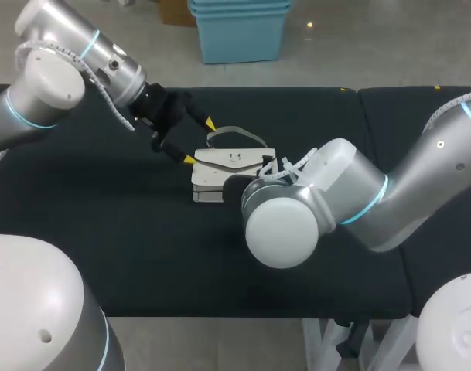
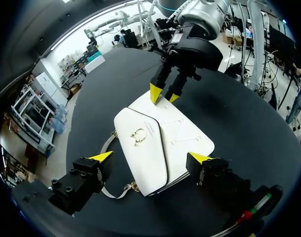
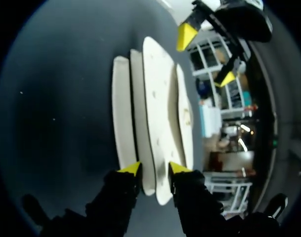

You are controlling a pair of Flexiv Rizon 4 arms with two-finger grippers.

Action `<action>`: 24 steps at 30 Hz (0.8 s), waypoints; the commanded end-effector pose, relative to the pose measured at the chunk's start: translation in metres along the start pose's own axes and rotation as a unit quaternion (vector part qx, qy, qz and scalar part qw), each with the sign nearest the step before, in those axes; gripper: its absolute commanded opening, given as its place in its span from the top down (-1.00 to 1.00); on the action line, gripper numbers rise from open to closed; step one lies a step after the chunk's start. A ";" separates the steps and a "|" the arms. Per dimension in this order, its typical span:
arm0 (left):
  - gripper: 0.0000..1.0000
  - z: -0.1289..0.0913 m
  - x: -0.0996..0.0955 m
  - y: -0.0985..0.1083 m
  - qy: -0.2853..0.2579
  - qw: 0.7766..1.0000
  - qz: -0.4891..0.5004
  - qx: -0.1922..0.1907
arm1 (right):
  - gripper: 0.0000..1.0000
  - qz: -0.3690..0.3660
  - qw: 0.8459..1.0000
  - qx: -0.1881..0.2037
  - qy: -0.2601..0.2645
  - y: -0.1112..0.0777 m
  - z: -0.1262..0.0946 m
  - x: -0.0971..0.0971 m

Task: Pick up the bag, open it, inspect its contents, close it, and place it on the opposite side

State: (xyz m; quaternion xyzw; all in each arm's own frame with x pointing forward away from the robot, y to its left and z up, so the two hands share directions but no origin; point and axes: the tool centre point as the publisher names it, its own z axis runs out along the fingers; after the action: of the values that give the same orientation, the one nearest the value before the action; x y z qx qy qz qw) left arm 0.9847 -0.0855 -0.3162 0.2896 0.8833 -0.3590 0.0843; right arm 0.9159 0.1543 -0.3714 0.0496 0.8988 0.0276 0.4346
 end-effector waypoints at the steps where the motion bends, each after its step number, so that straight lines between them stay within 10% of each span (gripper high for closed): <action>1: -1.00 0.003 -0.002 0.002 0.003 1.000 0.002 0.003 | 0.36 0.000 0.998 -0.005 -0.059 -0.005 0.002 0.002; 18: -1.00 0.006 -0.003 0.001 0.016 1.000 0.003 0.001 | 0.56 -0.013 0.997 0.008 -0.074 -0.016 0.006 -0.006; 24: -1.00 0.007 -0.003 -0.001 0.013 1.000 0.008 0.000 | 1.00 -0.016 0.997 0.006 -0.072 -0.016 0.008 -0.003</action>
State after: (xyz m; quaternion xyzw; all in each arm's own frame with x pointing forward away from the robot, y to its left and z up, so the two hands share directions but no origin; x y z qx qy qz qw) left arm 0.9853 -0.0914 -0.3183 0.3007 0.8828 -0.3535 0.0733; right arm 0.9241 0.1404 -0.3695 0.0438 0.8930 0.0034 0.4480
